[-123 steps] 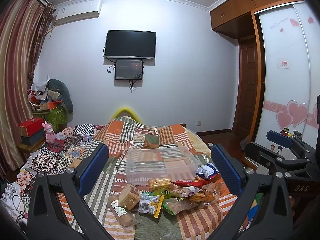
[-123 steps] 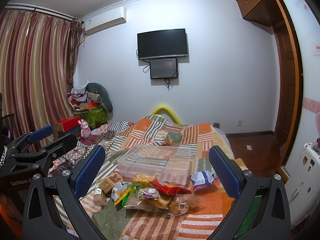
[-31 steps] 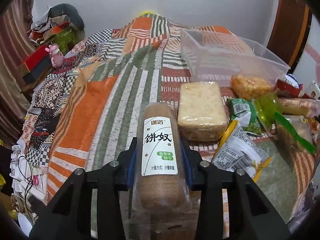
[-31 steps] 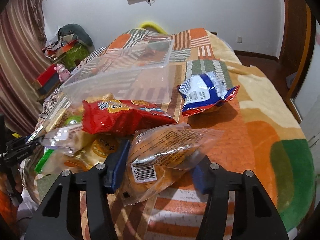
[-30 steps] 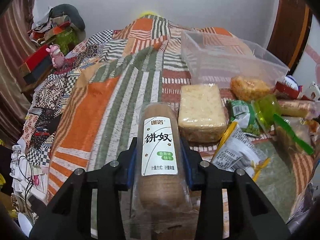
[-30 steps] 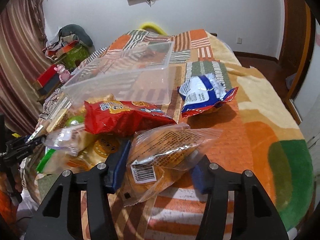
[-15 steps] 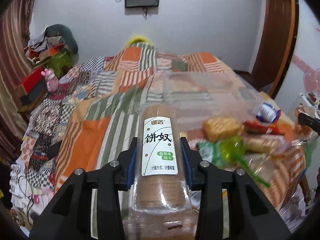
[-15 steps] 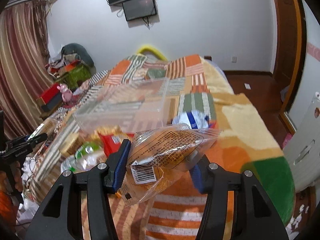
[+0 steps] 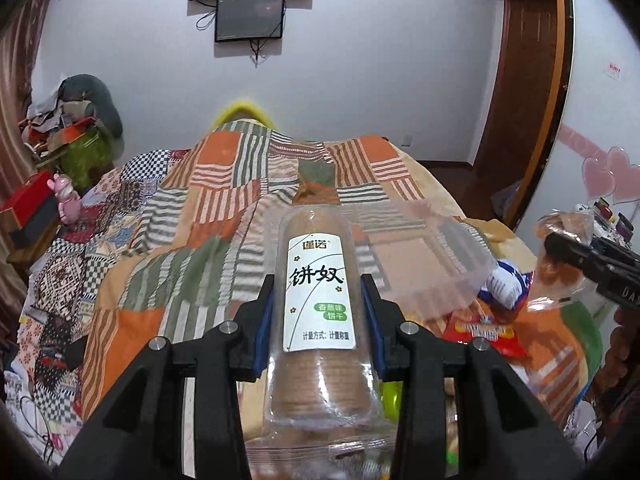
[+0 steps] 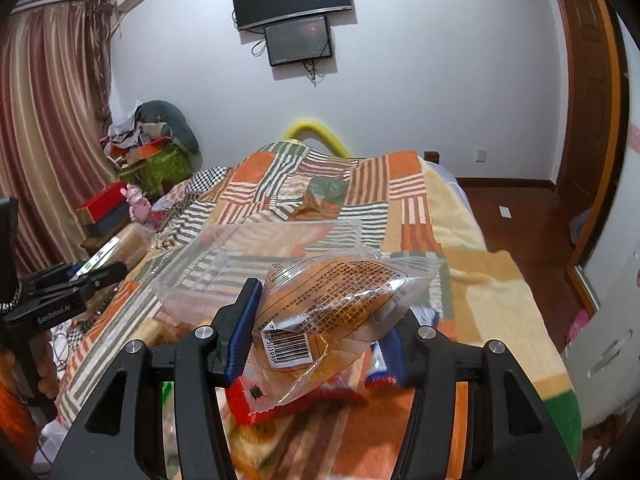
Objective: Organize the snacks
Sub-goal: 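Lower the cracker roll into the clear box with the left tool while the right tool carries the pastry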
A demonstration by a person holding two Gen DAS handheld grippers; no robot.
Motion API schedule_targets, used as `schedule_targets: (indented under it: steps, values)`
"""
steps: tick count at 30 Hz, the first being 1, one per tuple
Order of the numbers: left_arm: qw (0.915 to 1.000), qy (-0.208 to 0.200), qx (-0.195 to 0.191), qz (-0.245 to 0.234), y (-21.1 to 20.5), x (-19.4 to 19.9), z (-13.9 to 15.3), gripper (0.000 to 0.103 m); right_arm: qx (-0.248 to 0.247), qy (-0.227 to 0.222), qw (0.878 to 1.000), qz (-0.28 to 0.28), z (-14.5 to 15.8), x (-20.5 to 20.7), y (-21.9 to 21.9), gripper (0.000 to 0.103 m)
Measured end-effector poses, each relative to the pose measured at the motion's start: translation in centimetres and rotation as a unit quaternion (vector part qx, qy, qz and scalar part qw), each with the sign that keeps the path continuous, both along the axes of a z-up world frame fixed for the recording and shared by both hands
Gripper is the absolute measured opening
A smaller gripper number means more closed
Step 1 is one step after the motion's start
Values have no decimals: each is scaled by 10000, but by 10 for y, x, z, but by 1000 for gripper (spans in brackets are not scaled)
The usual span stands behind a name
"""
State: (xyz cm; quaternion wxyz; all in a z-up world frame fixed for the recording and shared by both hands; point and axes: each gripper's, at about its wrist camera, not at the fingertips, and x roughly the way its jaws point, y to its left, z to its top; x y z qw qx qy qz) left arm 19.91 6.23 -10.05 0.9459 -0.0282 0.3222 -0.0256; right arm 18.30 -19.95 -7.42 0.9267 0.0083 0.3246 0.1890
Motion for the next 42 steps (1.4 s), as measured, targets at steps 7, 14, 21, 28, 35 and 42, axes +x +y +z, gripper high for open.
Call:
schedule_targets:
  steps: [7,14,21,28,35,42]
  values:
    - [9999,138,12,-93,-7,38,-10,39,-140,37,9998,140,-10,25,19,51]
    - [9991,407,37,-135,-12,80,-26,39,-256,283,9990,242,-24,58,33,51]
    - [9964,831,81,-110,-16,117,-50,39,-447,712,9956,416,-47,80,46,51]
    - [9944,1017,152,-239,-20,127,-64,39,-618,1112,9903,555,-63,92,49,52]
    - [9961,804,274,-246,-22,119,-54,39,-724,1147,9890,583,-59,89,42,59]
    - [9972,693,81,-282,-9,100,-34,40,-615,909,9926,518,-37,76,24,65]
